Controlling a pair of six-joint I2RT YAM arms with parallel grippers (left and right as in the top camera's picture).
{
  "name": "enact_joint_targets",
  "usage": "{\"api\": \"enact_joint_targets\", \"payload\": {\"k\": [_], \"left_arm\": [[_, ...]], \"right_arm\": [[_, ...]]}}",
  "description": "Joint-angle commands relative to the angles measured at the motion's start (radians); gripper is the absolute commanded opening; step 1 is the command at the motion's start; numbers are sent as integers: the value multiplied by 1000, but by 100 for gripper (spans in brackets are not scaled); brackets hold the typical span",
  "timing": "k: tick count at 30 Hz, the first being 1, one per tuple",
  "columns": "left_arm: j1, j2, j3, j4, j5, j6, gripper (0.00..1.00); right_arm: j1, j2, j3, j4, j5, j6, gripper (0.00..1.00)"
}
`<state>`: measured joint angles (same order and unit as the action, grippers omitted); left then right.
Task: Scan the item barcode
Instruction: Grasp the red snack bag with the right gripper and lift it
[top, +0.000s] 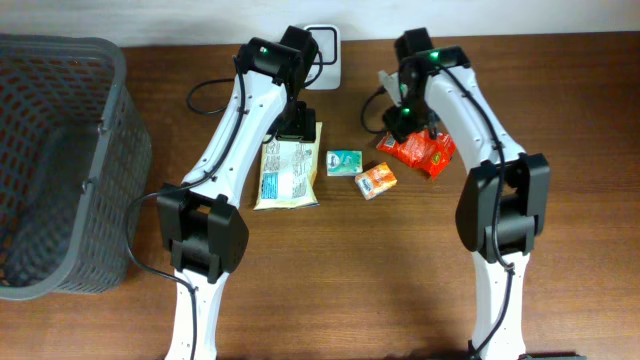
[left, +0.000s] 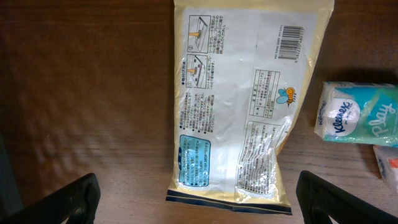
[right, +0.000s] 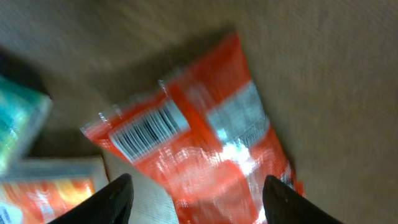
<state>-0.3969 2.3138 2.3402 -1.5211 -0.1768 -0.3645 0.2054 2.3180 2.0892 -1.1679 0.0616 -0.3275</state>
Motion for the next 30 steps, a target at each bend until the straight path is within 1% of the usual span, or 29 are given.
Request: {"api": "enact_joint_targets", "payload": {"k": [1, 3, 6, 9, 11, 13, 14, 15, 17, 18, 20, 21, 23, 24, 26, 28, 30], "left_arm": [[-4, -26, -4, -1, -11, -17, 99], [-4, -26, -4, -1, -11, -17, 99], [-5, -26, -4, -1, -11, -17, 99], [-5, -26, -4, -1, -11, -17, 99], [-5, -26, -4, -1, -11, -17, 99], [-6, -26, -4, -1, -11, -17, 99], [-6, -26, -4, -1, -11, -17, 99], [-6, -26, -4, -1, -11, -17, 99], [-6, -26, -4, -1, -11, -17, 99], [-6, -26, -4, -1, -11, -17, 99], [-6, -26, -4, -1, -11, -17, 99], [-6, -26, -4, -1, -11, -17, 99], [-6, -26, -4, -1, -11, -17, 99], [-6, -26, -4, -1, -11, -17, 99], [-6, -26, -4, -1, -11, -17, 99], [-6, -26, -4, -1, -11, -17, 99], [-6, -26, -4, -1, -11, -17, 99]], "right_arm": [[35, -5, -9, 33, 6, -30, 67], [53, -5, -26, 53, 7, -37, 68], [65, -4, -110, 94, 81, -39, 69], [66, -4, -180, 145, 112, -38, 70], [66, -4, -254, 222, 193, -30, 72], [65, -4, -312, 287, 233, 27, 71], [64, -4, -324, 294, 233, 50, 67], [63, -4, -324, 293, 233, 76, 60], [63, -6, -319, 294, 239, 142, 35], [62, -6, -306, 291, 240, 180, 25], [61, -6, -264, 263, 239, 211, 10], [62, -6, -215, 224, 239, 219, 6], [56, -6, -132, 150, 238, 261, 4], [46, -6, -72, 96, 217, 286, 4], [8, -6, 28, 12, 76, 288, 4], [-67, -6, 124, -65, -193, 288, 4], [-156, -6, 142, -83, -473, 287, 4]]}}
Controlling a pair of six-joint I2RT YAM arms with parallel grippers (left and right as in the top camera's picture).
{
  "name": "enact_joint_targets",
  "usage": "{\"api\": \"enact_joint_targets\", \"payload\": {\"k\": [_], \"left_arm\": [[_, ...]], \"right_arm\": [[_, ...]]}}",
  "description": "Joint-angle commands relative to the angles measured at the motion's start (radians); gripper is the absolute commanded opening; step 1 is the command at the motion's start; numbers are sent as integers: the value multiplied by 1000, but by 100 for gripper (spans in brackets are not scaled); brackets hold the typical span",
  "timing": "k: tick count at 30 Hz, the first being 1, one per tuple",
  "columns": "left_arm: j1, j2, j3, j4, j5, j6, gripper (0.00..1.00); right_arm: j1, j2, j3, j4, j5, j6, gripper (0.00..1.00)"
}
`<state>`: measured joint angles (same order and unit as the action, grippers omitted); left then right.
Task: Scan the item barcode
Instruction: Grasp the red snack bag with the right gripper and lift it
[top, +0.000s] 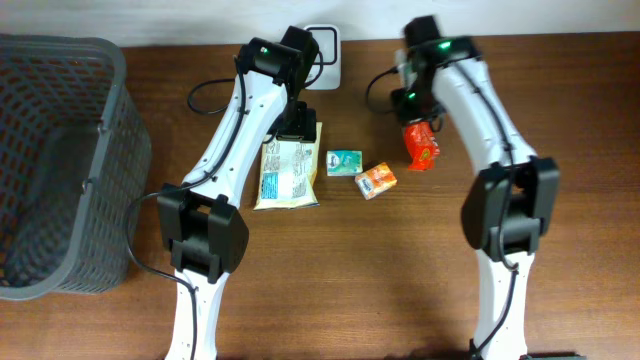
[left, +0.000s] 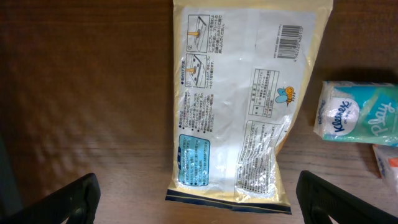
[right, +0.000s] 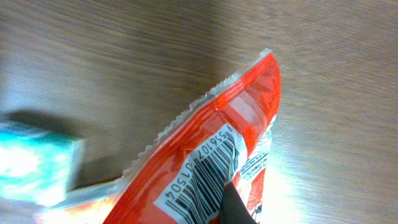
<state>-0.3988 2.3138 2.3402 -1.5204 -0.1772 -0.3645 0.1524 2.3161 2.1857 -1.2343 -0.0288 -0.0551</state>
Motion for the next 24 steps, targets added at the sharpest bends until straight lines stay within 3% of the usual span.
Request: {"api": "enact_joint_targets", "payload": {"k": [1, 4, 9, 12, 14, 16, 19, 24], "left_arm": [[-4, -26, -4, -2, -11, -17, 99], [-4, -26, -4, -2, -11, -17, 99], [-4, -26, -4, -2, -11, -17, 99], [-4, -26, -4, -2, -11, -17, 99], [-4, -26, -4, -2, -11, -17, 99], [-4, -26, -4, -2, -11, -17, 99], [-4, -26, -4, -2, -11, -17, 99], [-4, -26, -4, -2, -11, -17, 99]], "right_arm": [[-165, -2, 36, -18, -560, 10, 4], [-320, 2, -29, 2, -897, 7, 4], [-481, 17, -265, 132, -1122, 8, 6], [-545, 17, -349, 151, -904, 17, 15], [-581, 6, -347, 116, -623, 76, 25], [-626, -19, -302, 39, -398, 89, 49], [-647, -27, -204, -64, -272, 98, 51], [-591, -27, -3, -298, -272, 87, 51]]}}
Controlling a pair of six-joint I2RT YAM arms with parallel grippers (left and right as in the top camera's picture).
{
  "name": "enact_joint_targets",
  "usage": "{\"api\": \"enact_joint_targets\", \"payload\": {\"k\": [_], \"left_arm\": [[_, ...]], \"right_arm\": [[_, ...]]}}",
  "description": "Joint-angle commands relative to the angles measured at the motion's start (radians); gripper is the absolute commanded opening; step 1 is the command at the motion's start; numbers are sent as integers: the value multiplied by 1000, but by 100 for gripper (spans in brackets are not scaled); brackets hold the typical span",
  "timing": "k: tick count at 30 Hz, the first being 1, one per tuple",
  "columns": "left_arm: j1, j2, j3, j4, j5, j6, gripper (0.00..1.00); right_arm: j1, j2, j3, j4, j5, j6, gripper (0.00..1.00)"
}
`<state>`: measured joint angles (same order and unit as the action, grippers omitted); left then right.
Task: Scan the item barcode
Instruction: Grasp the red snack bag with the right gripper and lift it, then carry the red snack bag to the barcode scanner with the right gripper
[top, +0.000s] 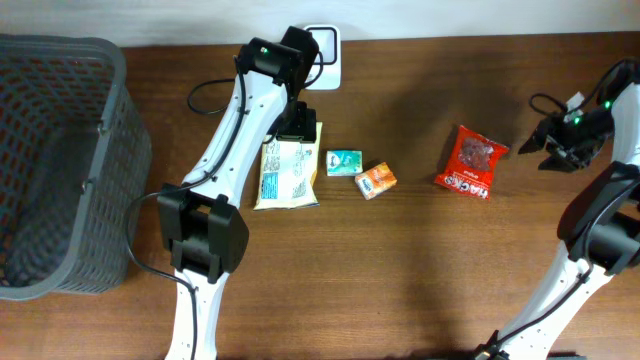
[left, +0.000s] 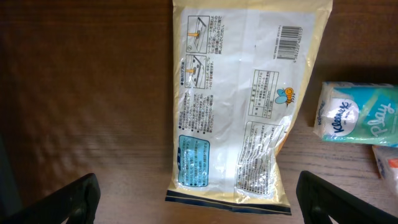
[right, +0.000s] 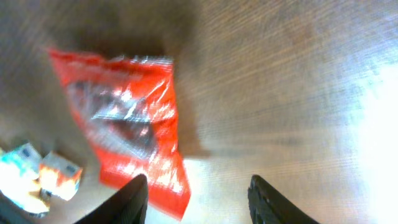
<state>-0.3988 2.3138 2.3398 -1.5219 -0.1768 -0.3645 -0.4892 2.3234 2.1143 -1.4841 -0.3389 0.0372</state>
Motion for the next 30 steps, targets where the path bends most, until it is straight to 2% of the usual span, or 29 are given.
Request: {"api": "enact_joint_targets", "payload": {"k": [1, 2, 4, 6, 10, 12, 17, 18, 20, 21, 22, 24, 29, 30], "left_arm": [[-4, -26, -4, 0, -11, -17, 99], [-4, -26, -4, 0, -11, -17, 99], [-4, -26, -4, 0, -11, -17, 99], [-4, -26, -4, 0, -11, -17, 99], [-4, -26, -4, 0, -11, -17, 99], [-4, -26, -4, 0, -11, -17, 99], [-4, -26, -4, 0, -11, -17, 99], [-4, -26, -4, 0, -11, -17, 99], [-4, -26, -4, 0, -11, -17, 99], [-4, -26, -4, 0, -11, -17, 99], [-4, -26, -4, 0, -11, -17, 99], [-4, -26, -4, 0, -11, -17, 99], [-4, -26, -4, 4, -11, -17, 99], [-4, -26, -4, 55, -11, -17, 99]], "right_arm": [[93, -33, 66, -58, 45, -6, 51], [123, -32, 55, -53, 80, -6, 52], [185, -27, 30, -44, 177, -5, 77], [235, -24, -2, -31, 225, -2, 81], [299, -24, -120, 79, 251, 29, 81], [305, -24, -178, 132, 249, 35, 76], [332, -24, -296, 269, 239, 35, 43], [343, -24, -305, 289, 239, 35, 31], [360, -24, -302, 296, 239, 36, 26], [373, -24, -293, 296, 238, 35, 20], [386, -24, -277, 295, 238, 35, 10], [410, -24, -219, 282, 239, 45, 4], [450, -24, -49, 301, 141, 51, 4], [458, -24, -22, 312, 132, 51, 4]]}}
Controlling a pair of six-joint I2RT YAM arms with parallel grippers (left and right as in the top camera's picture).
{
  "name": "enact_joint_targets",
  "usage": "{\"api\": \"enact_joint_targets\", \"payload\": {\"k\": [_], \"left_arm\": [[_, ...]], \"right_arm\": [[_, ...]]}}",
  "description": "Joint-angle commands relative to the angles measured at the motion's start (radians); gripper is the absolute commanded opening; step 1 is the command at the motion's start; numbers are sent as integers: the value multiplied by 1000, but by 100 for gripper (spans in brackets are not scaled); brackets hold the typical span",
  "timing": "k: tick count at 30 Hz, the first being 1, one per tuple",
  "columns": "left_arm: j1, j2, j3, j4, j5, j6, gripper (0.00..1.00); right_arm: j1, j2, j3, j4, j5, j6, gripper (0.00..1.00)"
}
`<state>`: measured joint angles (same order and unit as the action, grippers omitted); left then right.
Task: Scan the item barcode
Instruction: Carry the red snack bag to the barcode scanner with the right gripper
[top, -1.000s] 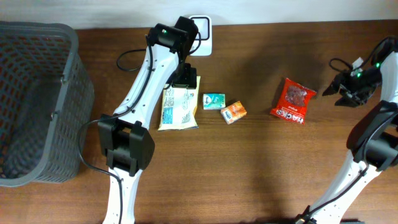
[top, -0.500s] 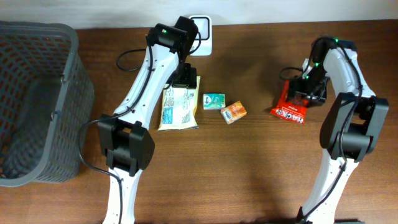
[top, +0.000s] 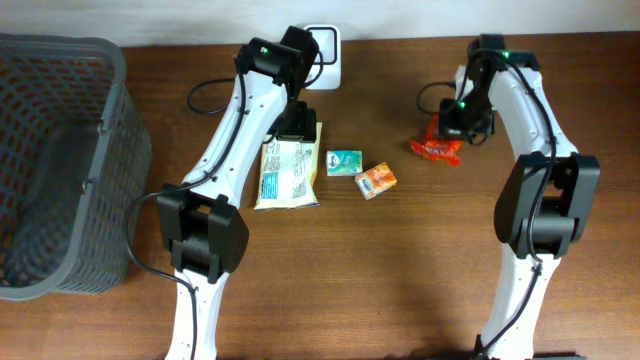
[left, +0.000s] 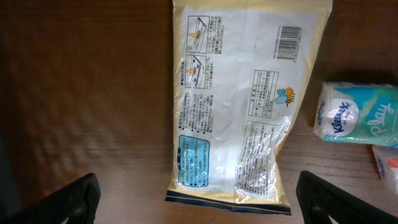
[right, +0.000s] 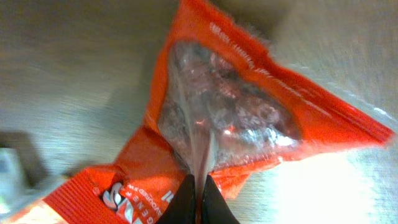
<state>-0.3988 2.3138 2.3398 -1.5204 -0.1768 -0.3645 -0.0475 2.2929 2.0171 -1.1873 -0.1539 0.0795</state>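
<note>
My right gripper (right: 200, 186) is shut on a fold of the red snack packet (right: 236, 112), its printed front and clear window facing the camera. In the overhead view the packet (top: 437, 149) hangs crumpled under the right gripper (top: 450, 133), right of the small boxes. A cream bag (left: 242, 106) lies back side up with its barcode (left: 290, 41) showing. My left gripper (left: 198, 205) stands open above it, a finger on each side, holding nothing. From overhead the left gripper (top: 298, 122) is over the top end of the bag (top: 288, 172).
A white square device (top: 325, 45) sits at the table's back edge. A teal tissue pack (top: 344, 162) and a small orange box (top: 376, 180) lie between the bag and the packet. A dark mesh basket (top: 60, 160) fills the far left.
My right gripper was open near the table's right edge, with the red packet lying flat, front up. Now it is shut on the packet, which is further left and bunched up. The left arm is unchanged.
At first my right gripper was open over the red packet, barcode side up, beside the small boxes. Then it held the packet on edge. Later the packet lay front up further right with the gripper open and away. Now the gripper holds it again. The left gripper stayed open over the bag.
</note>
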Motion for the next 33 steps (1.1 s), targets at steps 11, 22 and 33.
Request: {"api": "enact_joint_targets", "payload": {"k": [11, 22, 33], "left_arm": [[157, -26, -4, 197, -88, -121, 99], [252, -25, -4, 193, -108, -120, 99], [251, -25, -4, 193, -108, -120, 99]], "right_arm": [[29, 39, -38, 90, 8, 41, 72], [90, 105, -39, 171, 10, 121, 57], [186, 154, 101, 208, 5, 120, 4]]}}
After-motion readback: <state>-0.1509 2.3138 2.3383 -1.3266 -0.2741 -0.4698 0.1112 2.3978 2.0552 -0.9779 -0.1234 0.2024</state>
